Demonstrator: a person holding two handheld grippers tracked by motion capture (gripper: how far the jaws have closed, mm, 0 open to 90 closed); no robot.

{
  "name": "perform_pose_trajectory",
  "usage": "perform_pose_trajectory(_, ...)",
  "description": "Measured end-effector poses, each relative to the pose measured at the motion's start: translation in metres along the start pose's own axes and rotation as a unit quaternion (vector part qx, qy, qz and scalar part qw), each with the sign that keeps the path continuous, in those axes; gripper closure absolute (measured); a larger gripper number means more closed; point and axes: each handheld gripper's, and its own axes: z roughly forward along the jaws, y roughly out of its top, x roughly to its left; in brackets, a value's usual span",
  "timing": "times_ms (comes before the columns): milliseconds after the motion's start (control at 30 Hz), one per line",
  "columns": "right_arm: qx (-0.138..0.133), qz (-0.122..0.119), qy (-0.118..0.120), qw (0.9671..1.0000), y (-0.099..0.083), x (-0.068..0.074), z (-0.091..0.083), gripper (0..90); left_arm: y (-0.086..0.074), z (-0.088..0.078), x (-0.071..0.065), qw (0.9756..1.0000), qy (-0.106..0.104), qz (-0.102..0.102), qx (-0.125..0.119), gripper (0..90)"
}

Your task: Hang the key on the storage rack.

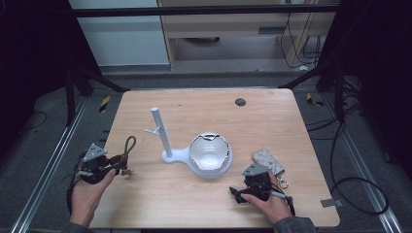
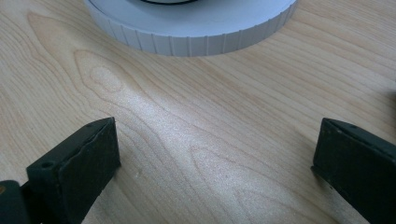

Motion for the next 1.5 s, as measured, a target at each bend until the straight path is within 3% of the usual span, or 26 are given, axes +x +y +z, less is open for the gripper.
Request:
perform_pose_trajectory(333,0.000,0.002,0.000,1.0000,0.000,0.000,0.000,0.6,-0.003,-0.016,-0.016,0.9993,-0.010,0.009,-0.036,66.2)
perform_pose_trajectory(667,-0.001,0.001,0.001,1.0000,0.000,0.000,0.000,0.6,-0.004,-0.032,-0.038,0.9967,-0.030,0.022,-0.072,66.1)
perform_pose_trajectory(1033,0.000,0.002,0.001,1.0000,-0.001,0.001,-0.001,0.6,0.000,-0.032,-0.054,0.9943,-0.039,0.036,-0.092,66.1)
perform_pose_trajectory(1500,0.000,0.002,0.001,1.0000,-0.001,0.001,-0.001,0.6,0.003,-0.028,-0.068,0.9931,-0.049,0.049,-0.095,66.0)
